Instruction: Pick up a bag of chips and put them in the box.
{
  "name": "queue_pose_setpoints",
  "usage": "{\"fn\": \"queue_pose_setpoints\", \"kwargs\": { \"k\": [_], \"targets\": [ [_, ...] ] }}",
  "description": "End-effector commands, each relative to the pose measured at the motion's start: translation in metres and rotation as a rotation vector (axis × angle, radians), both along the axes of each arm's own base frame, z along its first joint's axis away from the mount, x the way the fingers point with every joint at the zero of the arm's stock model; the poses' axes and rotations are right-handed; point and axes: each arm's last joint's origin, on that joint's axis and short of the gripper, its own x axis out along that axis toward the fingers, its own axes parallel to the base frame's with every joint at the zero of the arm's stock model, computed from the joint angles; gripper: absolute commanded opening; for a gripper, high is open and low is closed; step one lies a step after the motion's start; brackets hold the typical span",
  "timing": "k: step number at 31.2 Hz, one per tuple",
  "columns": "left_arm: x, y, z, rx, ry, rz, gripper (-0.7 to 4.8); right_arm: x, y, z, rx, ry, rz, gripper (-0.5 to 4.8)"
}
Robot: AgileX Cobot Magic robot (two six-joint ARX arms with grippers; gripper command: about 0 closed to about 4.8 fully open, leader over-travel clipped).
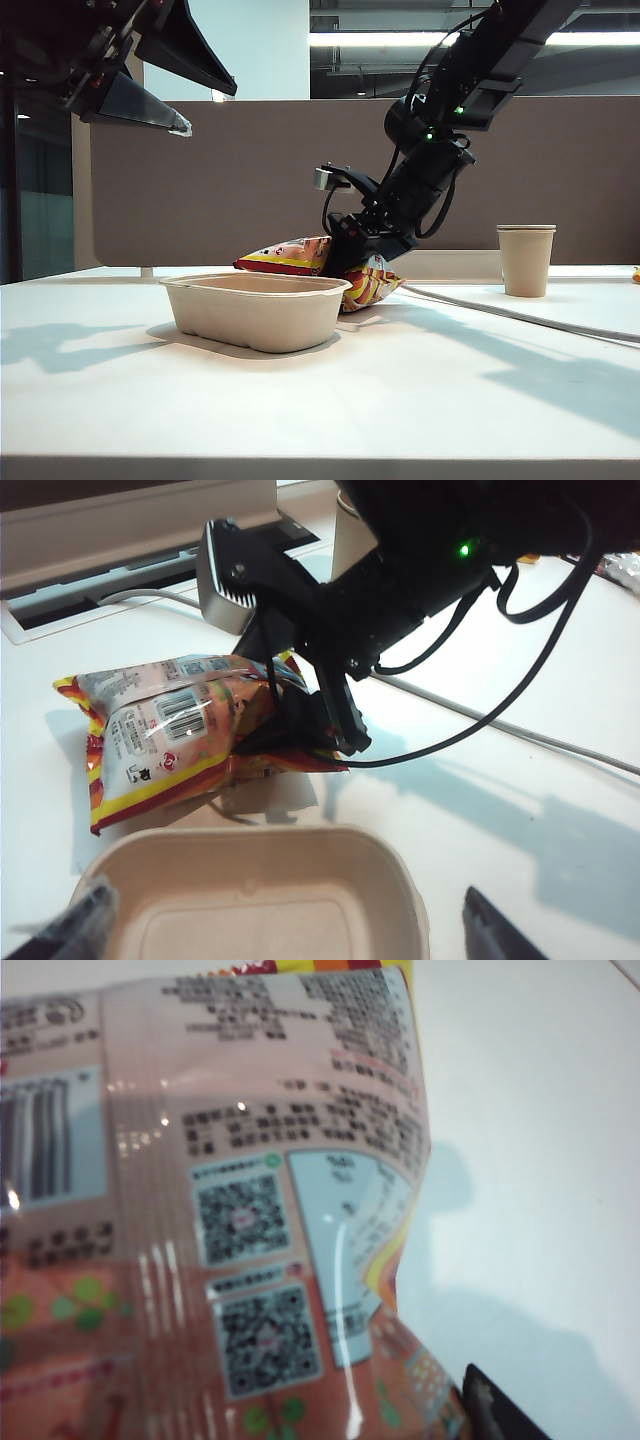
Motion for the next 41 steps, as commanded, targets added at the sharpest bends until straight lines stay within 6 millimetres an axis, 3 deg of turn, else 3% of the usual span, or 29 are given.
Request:
{"fn": "queue_pose_setpoints", "kwargs": {
  "k": [1, 4, 7, 9, 19, 27, 35, 41],
  "targets": [
    [0.0, -0.001, 0.004, -0.008, -0.02, -0.008, 4.79, 0.0, 0.0, 0.0, 0.003, 0.012, -0.006, 4.79],
    [0.0, -0.001, 0.004, -0.008, -0.019, -0.009, 4.79, 0.0, 0.0, 0.001, 0.004, 0.007, -0.006, 4.79],
    [0.0, -0.001, 0.004, -0.009, -0.018, -0.012, 4.79, 0.0, 0.0, 0.0, 0.002, 0.008, -0.01, 3.77],
    [0.0, -0.001, 0.004, -0.009, -0.018, -0.012, 4.79, 0.0, 0.0, 0.001, 0.005, 0.005, -0.011, 3.55],
    [0.0, -0.001, 0.004, -0.011, -0.021, -0.016, 4.79, 0.003, 0.001, 0.013, 0.018, -0.01, -0.052, 3.44],
    [-0.002, -0.001, 0.007, -0.022, -0.034, -0.031, 4.79, 0.005, 0.003, 0.055, 0.087, -0.019, -0.069, 3.32],
    [-0.005, 0.001, 0.02, -0.035, -0.08, -0.029, 4.79, -0.018, -0.004, 0.097, 0.161, 0.111, -0.076, 3.32],
    [-0.014, 0.004, 0.033, -0.051, -0.135, -0.024, 4.79, -0.043, 0.002, 0.104, 0.162, 0.284, -0.036, 3.33]
  ]
}}
